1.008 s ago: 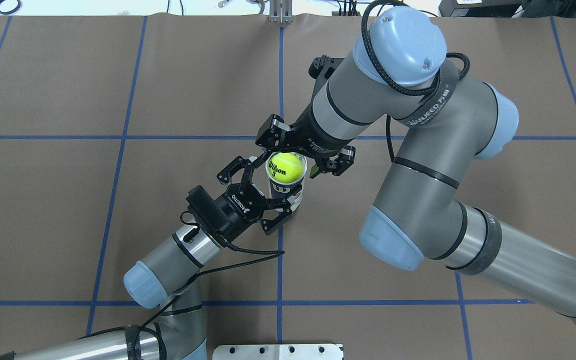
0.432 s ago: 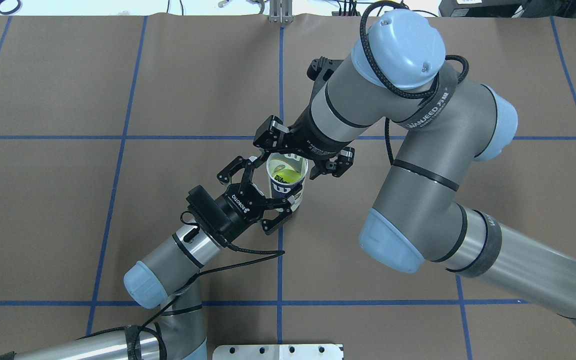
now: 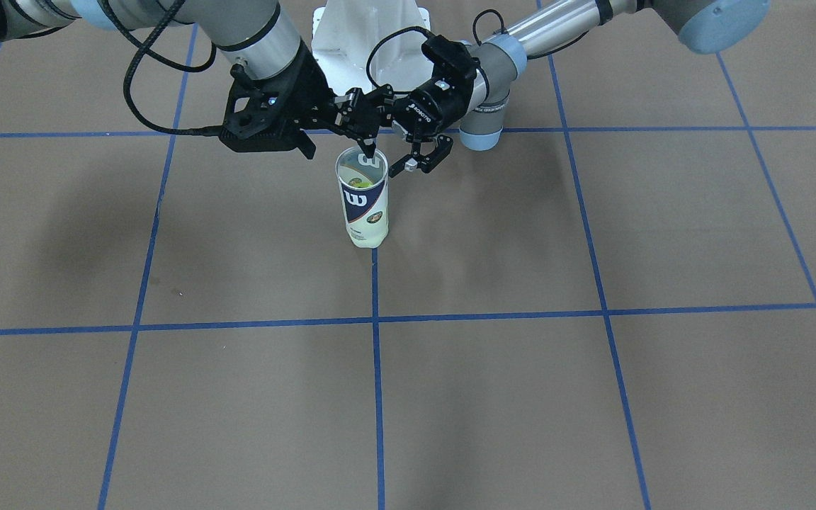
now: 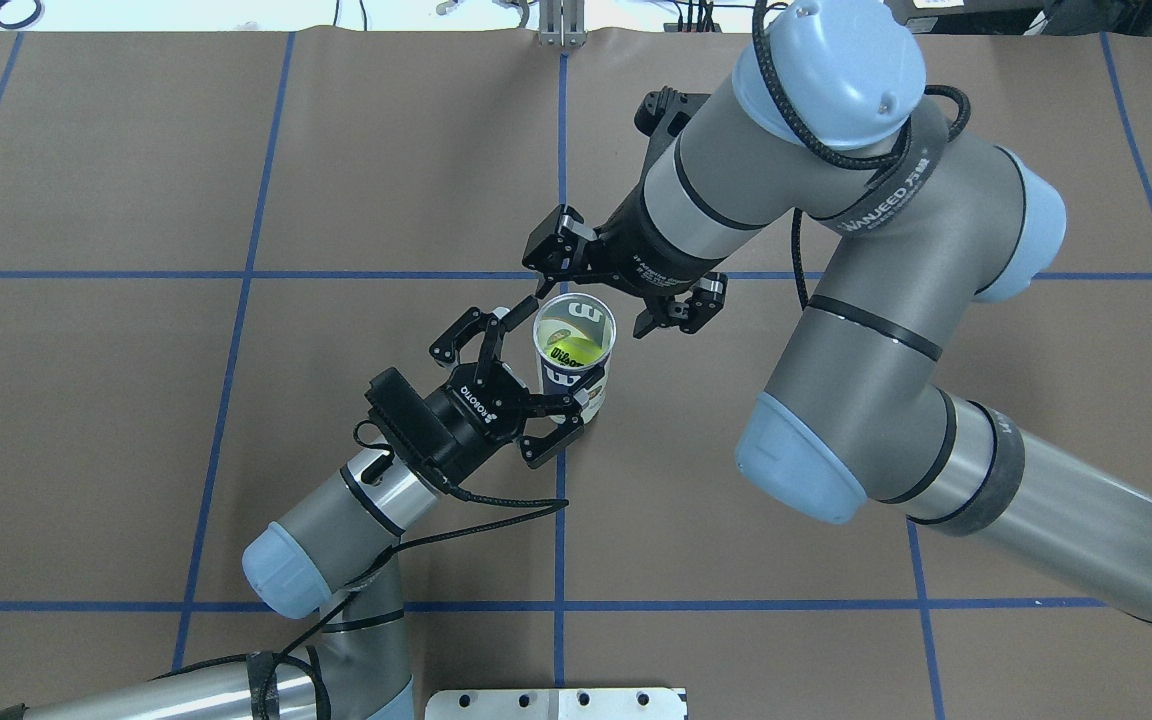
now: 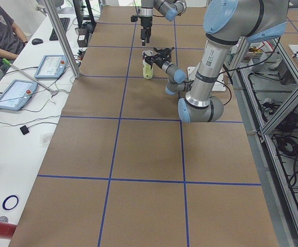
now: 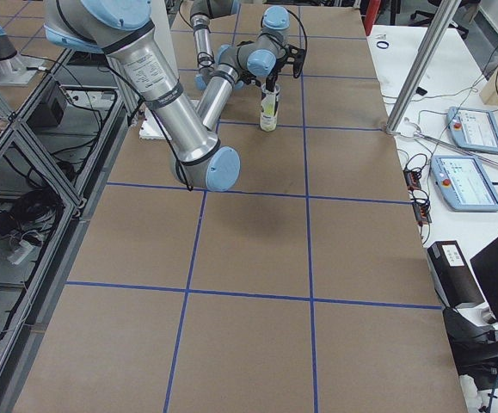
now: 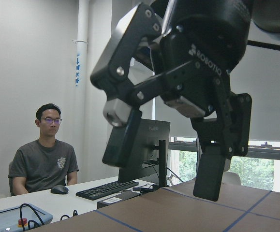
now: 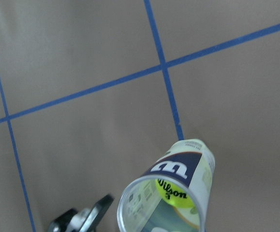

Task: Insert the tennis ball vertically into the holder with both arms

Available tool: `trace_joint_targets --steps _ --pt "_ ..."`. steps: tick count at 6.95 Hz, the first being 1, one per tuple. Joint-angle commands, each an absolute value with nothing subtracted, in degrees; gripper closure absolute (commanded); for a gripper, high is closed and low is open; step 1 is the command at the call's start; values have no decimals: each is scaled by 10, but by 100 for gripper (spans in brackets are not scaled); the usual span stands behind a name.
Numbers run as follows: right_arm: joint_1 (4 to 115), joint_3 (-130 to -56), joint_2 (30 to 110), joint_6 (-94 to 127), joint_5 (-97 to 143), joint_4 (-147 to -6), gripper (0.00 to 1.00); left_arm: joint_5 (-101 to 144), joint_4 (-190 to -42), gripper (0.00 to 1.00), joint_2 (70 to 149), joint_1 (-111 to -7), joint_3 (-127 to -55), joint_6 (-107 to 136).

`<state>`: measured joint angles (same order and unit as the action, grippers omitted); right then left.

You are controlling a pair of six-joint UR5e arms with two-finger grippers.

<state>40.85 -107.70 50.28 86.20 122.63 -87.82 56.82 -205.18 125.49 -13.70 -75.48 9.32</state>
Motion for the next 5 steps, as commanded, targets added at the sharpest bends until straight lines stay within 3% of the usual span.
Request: trace_joint_targets --steps 1,2,5 --pt "446 -1078 532 857 1230 -878 2 566 -2049 4 1182 -138 -875 96" --pt "463 -1078 558 811 1229 -876 2 538 -2050 4 1148 -141 -915 99" --pt "522 -1070 643 650 1224 -875 2 326 -2049 4 1104 -194 -897 104"
